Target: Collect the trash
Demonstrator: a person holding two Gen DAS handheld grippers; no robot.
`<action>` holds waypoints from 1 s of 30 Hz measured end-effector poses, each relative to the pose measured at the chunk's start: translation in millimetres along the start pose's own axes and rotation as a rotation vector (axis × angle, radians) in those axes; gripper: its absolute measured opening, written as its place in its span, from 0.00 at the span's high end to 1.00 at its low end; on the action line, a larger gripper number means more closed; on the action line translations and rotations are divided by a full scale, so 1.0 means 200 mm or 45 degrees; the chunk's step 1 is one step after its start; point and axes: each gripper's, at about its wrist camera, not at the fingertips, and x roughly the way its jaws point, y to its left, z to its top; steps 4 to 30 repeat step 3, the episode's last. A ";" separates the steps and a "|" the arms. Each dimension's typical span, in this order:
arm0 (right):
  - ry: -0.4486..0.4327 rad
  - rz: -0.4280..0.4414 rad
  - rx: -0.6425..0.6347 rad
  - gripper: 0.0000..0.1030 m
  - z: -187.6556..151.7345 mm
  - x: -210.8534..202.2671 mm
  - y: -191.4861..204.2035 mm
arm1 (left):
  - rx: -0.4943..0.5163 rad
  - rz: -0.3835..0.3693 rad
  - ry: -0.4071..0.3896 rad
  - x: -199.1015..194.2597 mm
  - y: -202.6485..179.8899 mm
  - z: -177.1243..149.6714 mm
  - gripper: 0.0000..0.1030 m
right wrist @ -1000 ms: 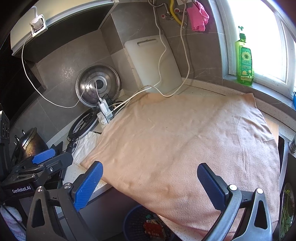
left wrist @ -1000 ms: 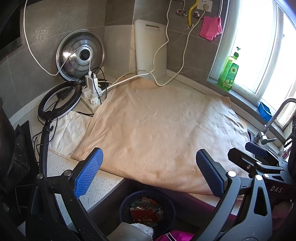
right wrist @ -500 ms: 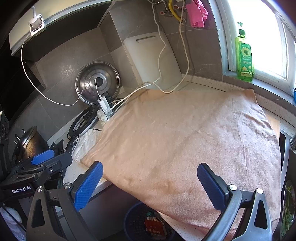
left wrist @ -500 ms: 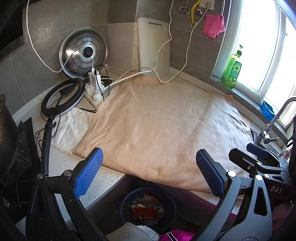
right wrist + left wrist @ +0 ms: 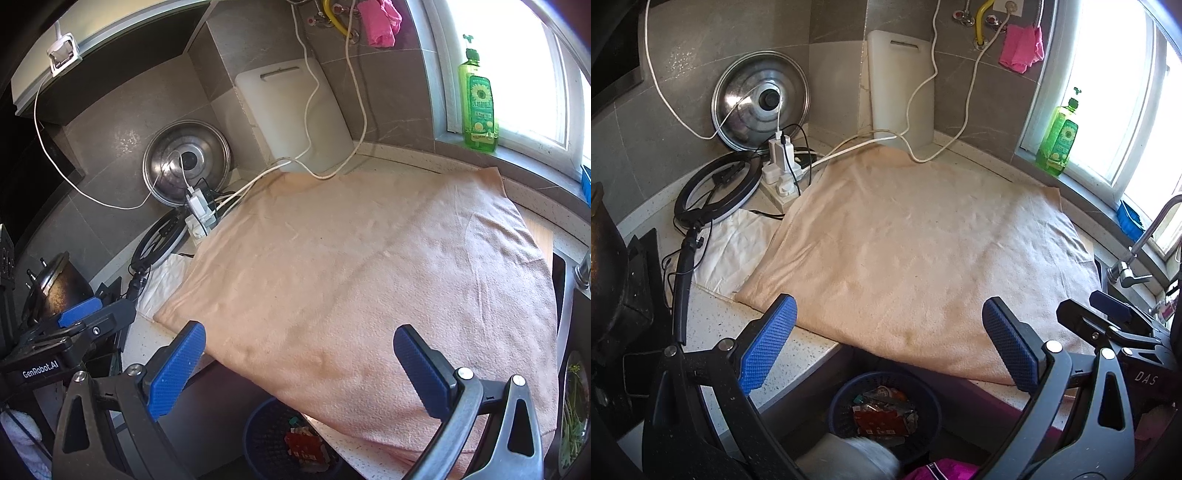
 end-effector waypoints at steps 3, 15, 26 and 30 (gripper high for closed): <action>0.003 -0.006 0.000 0.00 0.00 0.00 -0.01 | -0.002 0.009 -0.021 -0.01 -0.01 0.00 0.01; 0.003 -0.006 0.000 0.00 0.00 0.00 -0.01 | -0.002 0.009 -0.021 -0.01 -0.01 0.00 0.01; 0.003 -0.006 0.000 0.00 0.00 0.00 -0.01 | -0.002 0.009 -0.021 -0.01 -0.01 0.00 0.01; 0.003 -0.006 0.000 0.00 0.00 0.00 -0.01 | -0.002 0.009 -0.021 -0.01 -0.01 0.00 0.01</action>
